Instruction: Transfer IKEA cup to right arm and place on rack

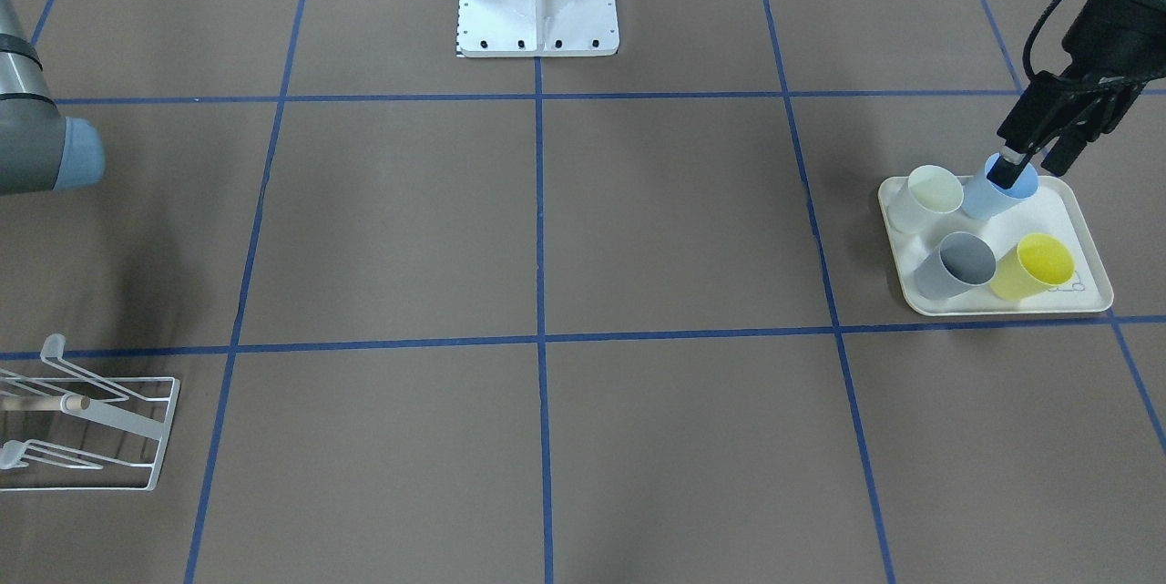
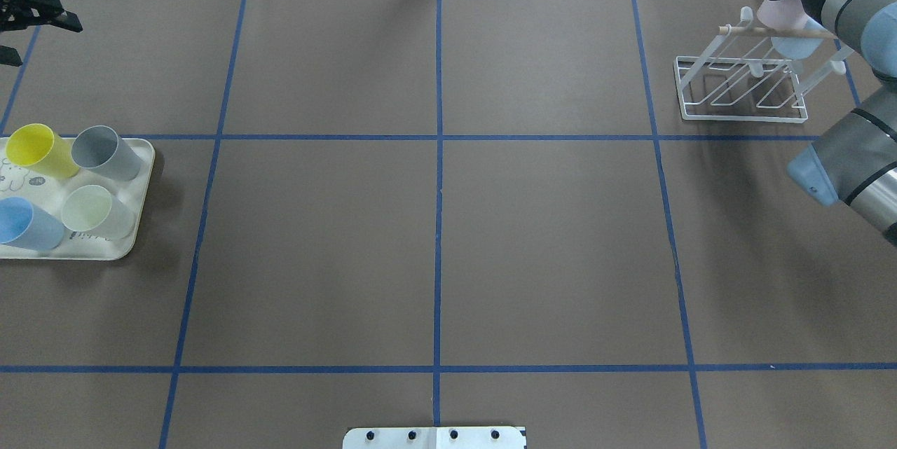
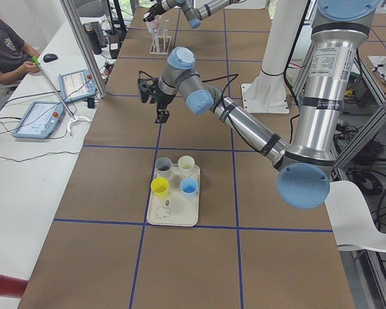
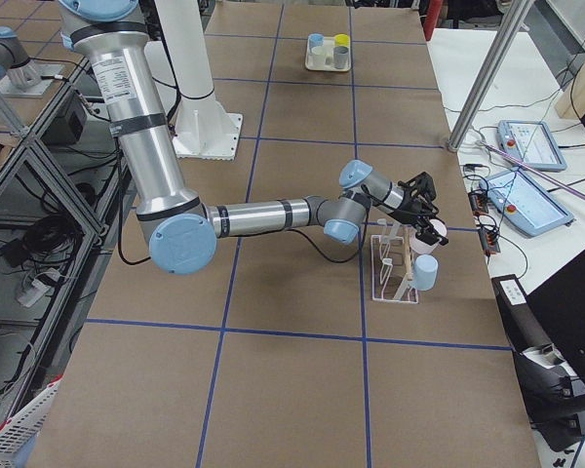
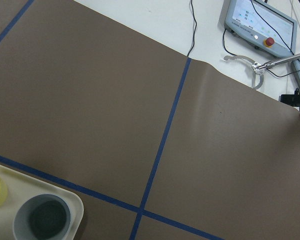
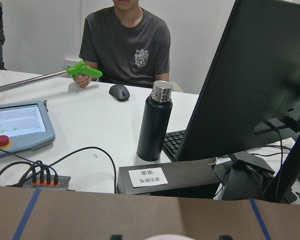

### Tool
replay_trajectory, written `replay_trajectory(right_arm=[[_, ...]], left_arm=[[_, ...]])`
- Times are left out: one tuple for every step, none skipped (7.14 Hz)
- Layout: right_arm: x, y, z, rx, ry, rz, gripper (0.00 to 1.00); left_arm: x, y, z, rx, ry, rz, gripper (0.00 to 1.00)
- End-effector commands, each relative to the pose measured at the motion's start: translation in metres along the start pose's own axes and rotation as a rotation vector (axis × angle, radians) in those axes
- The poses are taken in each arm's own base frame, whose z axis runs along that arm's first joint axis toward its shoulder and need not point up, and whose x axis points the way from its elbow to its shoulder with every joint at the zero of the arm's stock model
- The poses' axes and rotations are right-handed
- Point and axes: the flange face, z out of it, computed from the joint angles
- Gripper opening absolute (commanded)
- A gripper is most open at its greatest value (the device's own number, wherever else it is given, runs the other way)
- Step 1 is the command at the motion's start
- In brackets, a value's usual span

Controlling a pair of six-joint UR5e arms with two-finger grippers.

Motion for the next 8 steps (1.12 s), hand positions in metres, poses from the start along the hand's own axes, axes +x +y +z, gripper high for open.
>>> replay_trajectory(right_arm=[[0.005,0.0055,-0.0002,-0.007,0.007,-0.001,0.0],[0.0054,0.0078,0.0012,-0.011,0.009,-0.003,0.0],[0.0059,0.0086,0.0025,-0.013,0.011,-0.007,0.0],[0.0055,0.0097,0.003,-0.015,0.011,-0.008,0.0],[0.0031,0.0077,0.0031,-0.014,0.008,-0.007,0.47],[0.0047,0.009,0.003,-0.014,0.01,-0.018,0.99],[0.0043,0.0084,0.0025,-0.013,0.009,-0.02,1.0],[0.005,0.0078,0.0025,-0.012,0.01,-0.023,1.0]], left_arm=[[0.0019,0.001,-0.0024,0.002,0.005,-0.003,1.0],[0.0035,0.0014,-0.0039,0.003,0.009,-0.002,1.0],[0.0047,0.0028,-0.0068,0.004,0.014,0.001,1.0],[0.0055,0.0027,-0.0071,0.005,0.015,0.0,1.0],[0.0055,0.0027,-0.0071,0.005,0.015,0.0,1.0],[0.0047,0.0028,-0.0069,0.004,0.014,-0.001,1.0],[0.0046,0.0031,-0.0058,0.003,0.013,-0.001,1.0],[0.0056,0.0036,-0.0055,0.002,0.014,-0.007,1.0]])
